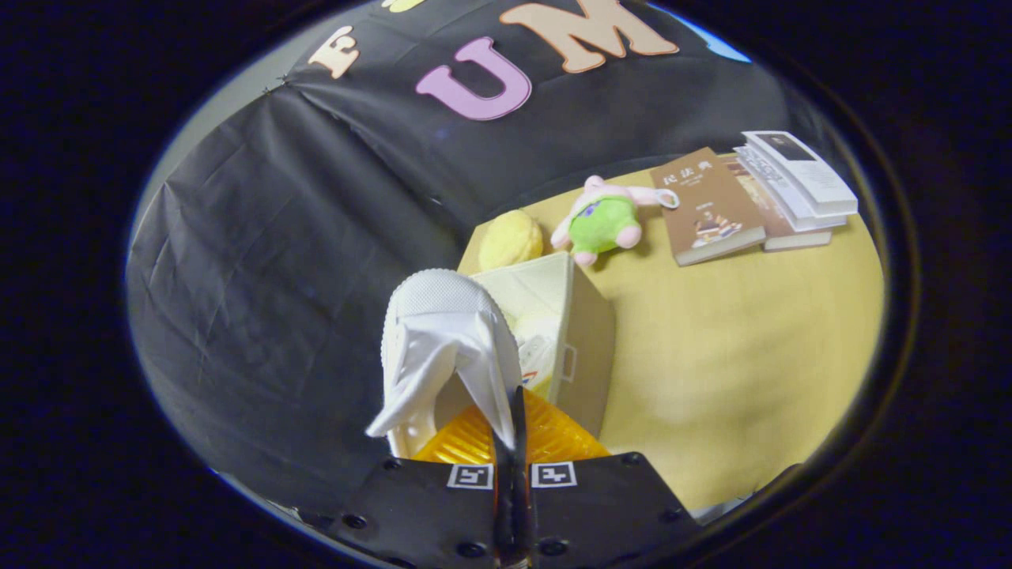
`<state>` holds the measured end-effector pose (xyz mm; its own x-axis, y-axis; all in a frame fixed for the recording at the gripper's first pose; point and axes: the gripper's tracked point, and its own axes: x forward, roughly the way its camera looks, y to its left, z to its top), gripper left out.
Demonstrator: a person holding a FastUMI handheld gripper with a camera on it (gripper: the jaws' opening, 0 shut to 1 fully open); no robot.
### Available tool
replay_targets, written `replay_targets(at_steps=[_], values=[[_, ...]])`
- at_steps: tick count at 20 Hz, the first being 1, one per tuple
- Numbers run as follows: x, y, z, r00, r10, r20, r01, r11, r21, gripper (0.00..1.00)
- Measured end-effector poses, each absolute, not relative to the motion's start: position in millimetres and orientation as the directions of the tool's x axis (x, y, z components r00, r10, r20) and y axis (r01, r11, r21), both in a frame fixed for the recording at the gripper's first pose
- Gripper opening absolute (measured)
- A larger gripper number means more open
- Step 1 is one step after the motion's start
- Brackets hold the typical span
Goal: Open the storage box then place both shoes into the box .Put the left shoe in first, then the right shoe, with the right side of both shoes facing outward in a uniform manner.
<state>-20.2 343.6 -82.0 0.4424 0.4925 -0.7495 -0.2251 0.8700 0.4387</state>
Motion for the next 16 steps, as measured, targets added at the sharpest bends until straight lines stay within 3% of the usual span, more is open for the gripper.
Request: replay_targets(at_steps=[11, 16], values=[[20.0, 374.3, -142.0, 0.412, 0.413, -0.812, -0.13, 0.909, 0.396, 0.04], [44.7, 358.7, -149.4, 0.472, 0.362, -0.804, -0.072, 0.925, 0.374, 0.04]])
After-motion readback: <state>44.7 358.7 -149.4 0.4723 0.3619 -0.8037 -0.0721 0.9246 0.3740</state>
